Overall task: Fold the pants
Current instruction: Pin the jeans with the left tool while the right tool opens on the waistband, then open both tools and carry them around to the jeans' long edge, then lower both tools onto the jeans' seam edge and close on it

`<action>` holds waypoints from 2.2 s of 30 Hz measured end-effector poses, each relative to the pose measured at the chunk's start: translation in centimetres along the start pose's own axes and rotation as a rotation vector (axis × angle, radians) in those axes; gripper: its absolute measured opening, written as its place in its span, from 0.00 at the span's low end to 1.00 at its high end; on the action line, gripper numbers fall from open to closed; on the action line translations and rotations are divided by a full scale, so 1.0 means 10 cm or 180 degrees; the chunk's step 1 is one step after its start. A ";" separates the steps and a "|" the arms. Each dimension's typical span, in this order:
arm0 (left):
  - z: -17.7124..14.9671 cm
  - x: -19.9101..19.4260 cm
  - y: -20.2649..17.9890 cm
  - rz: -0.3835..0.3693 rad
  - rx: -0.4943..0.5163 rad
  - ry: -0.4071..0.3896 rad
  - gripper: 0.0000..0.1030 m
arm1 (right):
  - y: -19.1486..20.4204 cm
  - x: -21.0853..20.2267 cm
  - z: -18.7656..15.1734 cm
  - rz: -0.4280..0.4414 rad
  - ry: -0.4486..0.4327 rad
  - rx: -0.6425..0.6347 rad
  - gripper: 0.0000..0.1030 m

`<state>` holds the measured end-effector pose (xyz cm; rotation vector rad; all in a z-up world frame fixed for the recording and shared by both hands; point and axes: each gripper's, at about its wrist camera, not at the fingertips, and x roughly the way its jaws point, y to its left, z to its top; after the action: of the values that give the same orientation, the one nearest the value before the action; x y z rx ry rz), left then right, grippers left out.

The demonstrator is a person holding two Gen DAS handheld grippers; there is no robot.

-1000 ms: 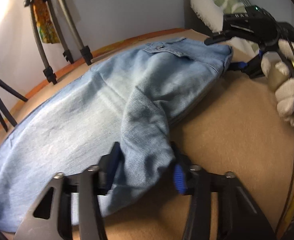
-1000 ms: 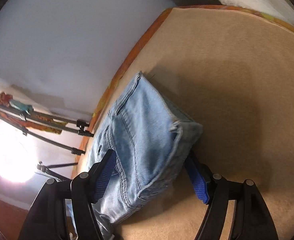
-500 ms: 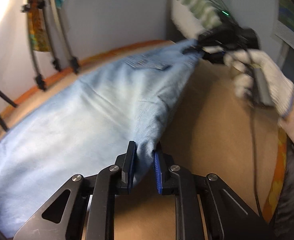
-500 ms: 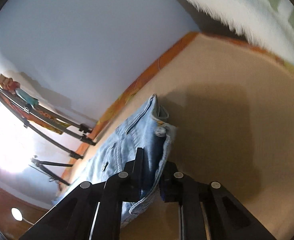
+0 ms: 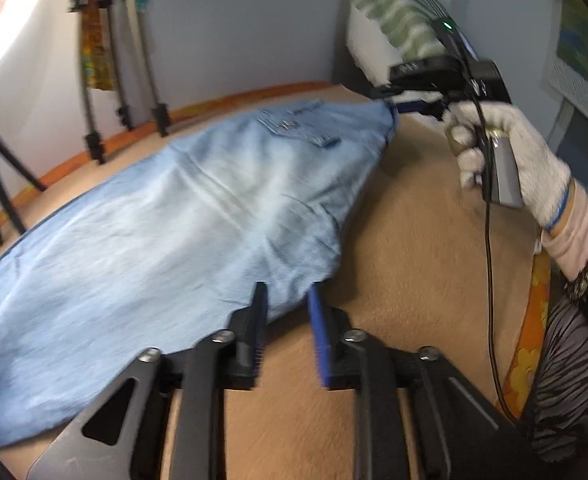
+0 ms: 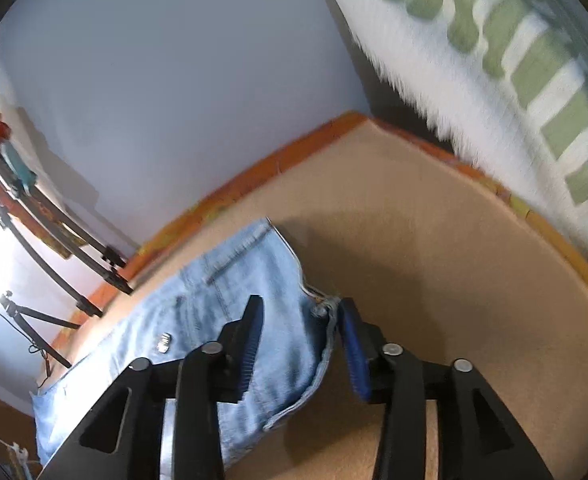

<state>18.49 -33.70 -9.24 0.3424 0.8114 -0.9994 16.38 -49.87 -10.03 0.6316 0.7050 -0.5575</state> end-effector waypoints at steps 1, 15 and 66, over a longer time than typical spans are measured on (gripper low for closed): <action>-0.01 -0.06 0.06 0.0019 -0.0050 -0.0025 0.29 | 0.03 -0.04 0.00 -0.0011 -0.0044 -0.0041 0.44; -0.41 -1.29 1.05 0.0809 -0.0779 -0.0338 0.39 | 1.46 -0.64 -0.37 0.0756 -0.0156 -0.0992 0.53; -2.58 -2.52 4.91 0.2301 -0.1952 -0.0263 0.51 | 7.99 1.69 -3.65 0.2208 0.1473 -0.3748 0.69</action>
<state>41.48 22.66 -12.74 0.0443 0.7904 -0.0691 64.20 25.40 -17.37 -0.1533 1.0233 0.6741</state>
